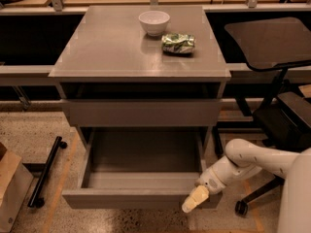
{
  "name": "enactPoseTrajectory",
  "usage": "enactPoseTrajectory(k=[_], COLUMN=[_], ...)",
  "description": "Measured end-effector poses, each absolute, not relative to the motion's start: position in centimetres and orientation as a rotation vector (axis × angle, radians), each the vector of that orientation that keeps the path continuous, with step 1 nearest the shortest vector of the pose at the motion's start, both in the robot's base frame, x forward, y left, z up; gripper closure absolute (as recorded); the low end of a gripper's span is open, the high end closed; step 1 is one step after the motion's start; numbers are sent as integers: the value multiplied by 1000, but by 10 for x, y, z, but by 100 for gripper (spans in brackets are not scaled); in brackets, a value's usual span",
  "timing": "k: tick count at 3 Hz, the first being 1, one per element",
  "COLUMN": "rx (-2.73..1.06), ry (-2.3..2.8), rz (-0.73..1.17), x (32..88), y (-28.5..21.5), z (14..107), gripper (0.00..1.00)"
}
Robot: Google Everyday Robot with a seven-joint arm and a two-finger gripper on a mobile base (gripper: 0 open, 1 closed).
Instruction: Open middle drawer
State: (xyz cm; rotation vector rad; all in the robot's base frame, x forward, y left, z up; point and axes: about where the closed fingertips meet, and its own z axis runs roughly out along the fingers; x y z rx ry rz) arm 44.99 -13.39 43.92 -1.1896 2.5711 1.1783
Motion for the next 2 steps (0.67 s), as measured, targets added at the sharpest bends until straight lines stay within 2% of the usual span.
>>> enactPoseTrajectory(k=[1, 2], rx=[-1155, -1168], ry=[2609, 2618], rz=[1164, 1179], x=[412, 403], y=[-129, -127], z=[455, 453], gripper=[0, 0])
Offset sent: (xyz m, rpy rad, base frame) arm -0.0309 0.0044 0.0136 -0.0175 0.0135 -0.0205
